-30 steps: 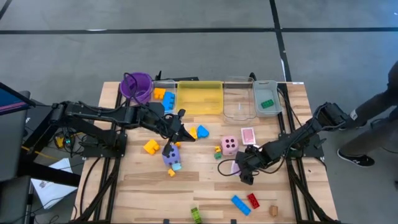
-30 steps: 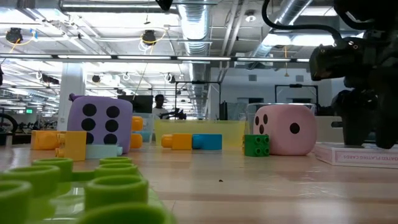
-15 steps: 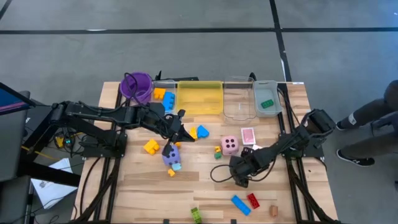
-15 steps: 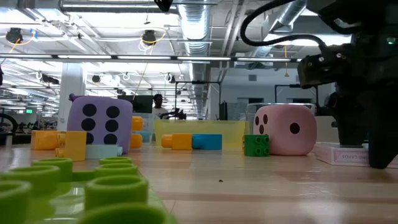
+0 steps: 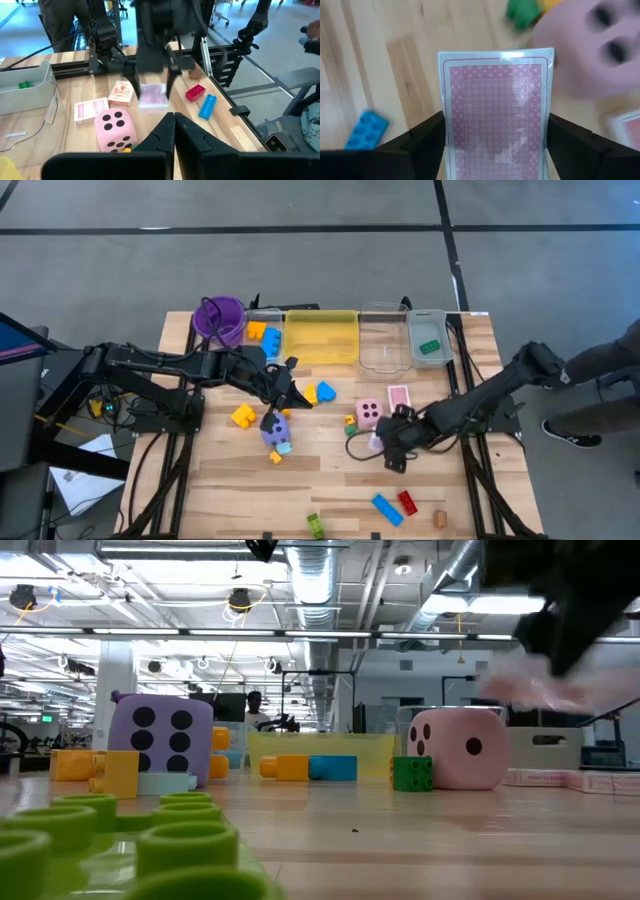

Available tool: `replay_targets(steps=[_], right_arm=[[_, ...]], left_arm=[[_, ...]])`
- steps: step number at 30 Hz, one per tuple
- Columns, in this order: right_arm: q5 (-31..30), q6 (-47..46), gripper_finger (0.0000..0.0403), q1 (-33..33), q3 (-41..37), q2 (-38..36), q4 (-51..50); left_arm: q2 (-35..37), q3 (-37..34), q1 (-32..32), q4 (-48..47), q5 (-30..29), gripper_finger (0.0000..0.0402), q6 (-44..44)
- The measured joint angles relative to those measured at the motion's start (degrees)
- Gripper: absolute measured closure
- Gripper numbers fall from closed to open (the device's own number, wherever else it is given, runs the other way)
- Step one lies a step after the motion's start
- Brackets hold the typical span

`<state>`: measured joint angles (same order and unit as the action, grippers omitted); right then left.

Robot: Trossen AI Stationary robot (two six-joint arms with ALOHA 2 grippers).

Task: Pick & Place Toys
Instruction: Put the bottom pink deck of cards into the transparent bin

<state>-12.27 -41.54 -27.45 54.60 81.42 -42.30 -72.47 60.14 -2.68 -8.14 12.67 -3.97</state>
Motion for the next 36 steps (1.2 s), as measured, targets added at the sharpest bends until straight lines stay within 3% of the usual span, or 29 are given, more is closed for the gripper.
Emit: replay_targets(steps=[6, 12, 26, 36], right_arm=[[-10.21, 0.00, 0.0118, 0.54, 0.21, -10.03, -2.83], [-18.10, 0.00, 0.0119, 5.55, 0.23, -18.12, -4.91], [-17.33, 7.34, 0.0123, 33.37, 0.27, -20.47, -3.97], [-4.99, 16.13, 0.0123, 51.70, 0.32, -17.10, 6.09]], left_arm=[[0.00, 0.00, 0.00, 0.02, 0.02, 0.0401, 2.99], [0.00, 0.00, 0.00, -0.04, -0.03, 0.0402, 7.67], [0.00, 0.00, 0.02, 0.00, -4.13, 0.0402, 7.41], [0.00, 0.00, 0.87, -0.02, -4.19, 0.0402, 7.28]])
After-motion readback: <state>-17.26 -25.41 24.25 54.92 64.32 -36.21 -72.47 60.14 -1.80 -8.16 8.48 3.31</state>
